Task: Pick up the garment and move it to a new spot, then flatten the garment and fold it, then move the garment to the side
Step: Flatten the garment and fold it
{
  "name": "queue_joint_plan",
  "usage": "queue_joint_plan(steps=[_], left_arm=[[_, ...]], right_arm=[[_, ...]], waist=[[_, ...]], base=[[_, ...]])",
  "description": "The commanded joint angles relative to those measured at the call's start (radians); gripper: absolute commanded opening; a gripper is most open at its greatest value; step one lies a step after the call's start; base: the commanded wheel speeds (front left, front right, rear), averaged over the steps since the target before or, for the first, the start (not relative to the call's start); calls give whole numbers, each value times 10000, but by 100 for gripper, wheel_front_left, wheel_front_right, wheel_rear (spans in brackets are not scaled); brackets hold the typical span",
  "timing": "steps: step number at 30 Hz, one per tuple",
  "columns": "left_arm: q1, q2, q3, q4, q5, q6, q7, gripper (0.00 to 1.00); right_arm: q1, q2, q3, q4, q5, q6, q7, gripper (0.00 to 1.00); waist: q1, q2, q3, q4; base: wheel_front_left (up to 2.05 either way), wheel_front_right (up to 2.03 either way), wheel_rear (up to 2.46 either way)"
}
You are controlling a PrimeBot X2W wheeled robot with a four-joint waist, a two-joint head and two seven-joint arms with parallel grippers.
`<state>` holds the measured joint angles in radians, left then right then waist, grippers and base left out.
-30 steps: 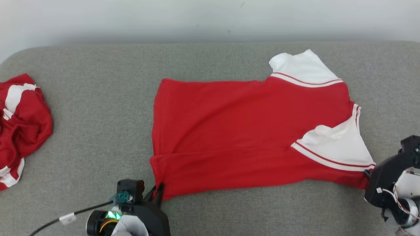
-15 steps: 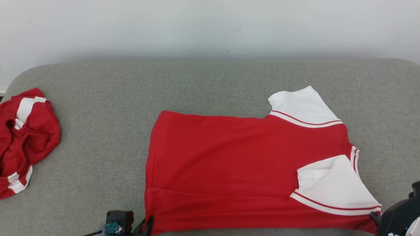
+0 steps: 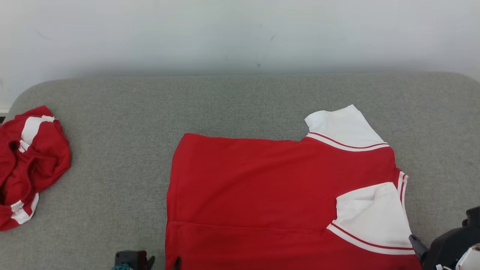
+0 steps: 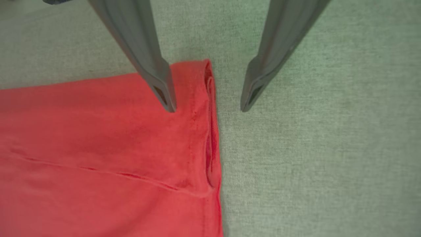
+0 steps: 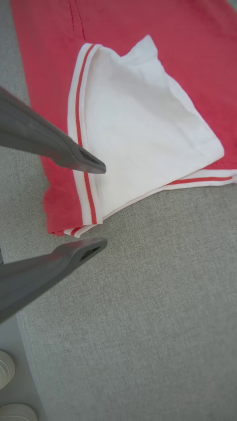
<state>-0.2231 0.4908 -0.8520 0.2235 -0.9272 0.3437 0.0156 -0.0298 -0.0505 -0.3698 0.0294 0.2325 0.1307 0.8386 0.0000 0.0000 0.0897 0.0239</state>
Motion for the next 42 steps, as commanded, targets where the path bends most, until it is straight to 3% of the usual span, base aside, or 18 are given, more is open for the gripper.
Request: queue_joint_plan(steps=[1, 6, 10, 18, 22, 31, 34, 42], left_arm=[[53, 104, 95, -71, -57, 21, -80, 100], [-425, 490, 314, -515, 47, 63, 61, 100], [-1086, 697, 423, -581, 86, -158, 359, 100], [-3032, 307, 608, 259, -355, -1337, 1245, 100], [-4207, 405, 549, 812, -196, -1945, 1753, 100], [-6544, 1477, 735, 1212, -182, -3791, 2851, 100], [-7022, 1713, 909, 1184, -406, -4091, 3217, 100], [-7485, 2236, 908, 822, -387, -4276, 3743, 100]], right_arm=[[-126, -1, 26, -53, -117, -2, -63, 100], [-745, -218, 271, -331, -366, -1, 137, 100], [-1564, -679, 811, -337, -564, -1, 529, 100], [-4156, -1447, 2067, 1269, -202, -1, 448, 100], [-5587, -1625, 2867, 2374, -127, -1, 175, 100], [-8616, -1771, 4746, 4091, 272, -1, -225, 100], [-9369, -1880, 5151, 4492, 462, -1, -499, 100], [-10308, -2067, 5729, 5315, 938, -1, -1242, 100]], waist=[[0, 0, -28, -22], [0, 0, -86, -74], [0, 0, 4, -163], [0, 0, 588, -366], [0, 0, 1163, -578], [0, 0, 2894, -1209], [0, 0, 3342, -1270], [0, 0, 3903, -1272]], base=[[0, 0, 0], [0, 0, 0], [0, 0, 0], [0, 0, 0], [0, 0, 0], [0, 0, 0], [0, 0, 0], [0, 0, 0]])
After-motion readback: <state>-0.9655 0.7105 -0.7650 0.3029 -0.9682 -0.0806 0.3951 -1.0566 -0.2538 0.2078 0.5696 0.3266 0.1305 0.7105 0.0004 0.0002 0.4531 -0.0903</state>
